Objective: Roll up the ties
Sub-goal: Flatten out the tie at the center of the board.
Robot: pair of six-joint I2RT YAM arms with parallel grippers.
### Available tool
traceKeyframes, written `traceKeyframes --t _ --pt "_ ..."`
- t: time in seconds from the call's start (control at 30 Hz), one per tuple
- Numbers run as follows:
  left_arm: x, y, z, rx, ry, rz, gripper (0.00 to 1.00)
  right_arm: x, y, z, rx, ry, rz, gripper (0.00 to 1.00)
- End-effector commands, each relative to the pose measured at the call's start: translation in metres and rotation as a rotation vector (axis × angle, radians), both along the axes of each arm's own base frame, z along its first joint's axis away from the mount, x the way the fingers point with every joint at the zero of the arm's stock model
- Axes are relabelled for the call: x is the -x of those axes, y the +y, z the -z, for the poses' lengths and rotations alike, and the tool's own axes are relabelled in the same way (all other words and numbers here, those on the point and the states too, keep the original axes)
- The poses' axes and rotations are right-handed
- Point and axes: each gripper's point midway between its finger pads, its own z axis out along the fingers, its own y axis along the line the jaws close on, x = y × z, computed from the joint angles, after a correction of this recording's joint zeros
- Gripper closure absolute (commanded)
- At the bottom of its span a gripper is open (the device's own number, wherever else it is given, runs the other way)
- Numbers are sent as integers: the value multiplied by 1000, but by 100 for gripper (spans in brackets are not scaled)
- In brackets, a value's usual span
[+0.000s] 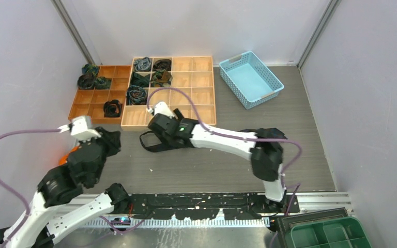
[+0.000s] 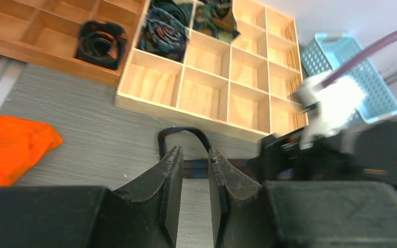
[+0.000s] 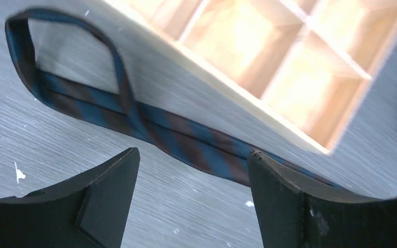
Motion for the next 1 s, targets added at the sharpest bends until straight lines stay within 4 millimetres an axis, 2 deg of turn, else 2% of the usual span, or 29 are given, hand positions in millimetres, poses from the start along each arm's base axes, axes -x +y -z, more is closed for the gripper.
traceKeyframes --t 0.0,0.1,0.2,0.27,0.33,0.4,0.5,0.63,0.8,0.97 --pt "-31 -69 0 30 7 148 76 -19 -83 -76 -58 -144 268 22" --pt "-49 -118 15 37 58 255 80 -28 -158 -66 15 -103 464 42" --pt "-57 -165 41 78 139 369 90 -26 -221 -49 -27 -31 664 72" --pt "-59 -193 65 103 204 440 94 -27 -247 -42 -133 29 753 78" --pt "-60 -207 87 134 256 459 96 -30 -267 -38 -207 74 825 82" --pt "-60 -215 106 152 284 470 96 -34 -293 -32 -173 98 903 86" --pt "-59 -217 136 156 321 459 96 -41 -327 -15 -110 164 1015 98" --pt "-64 -206 171 99 356 395 97 -54 -346 12 -121 237 1079 99" --pt "-74 -190 192 50 360 319 97 -60 -358 45 -93 341 1126 99" --pt "-79 -164 206 30 370 237 97 -63 -374 70 -95 410 1174 99"
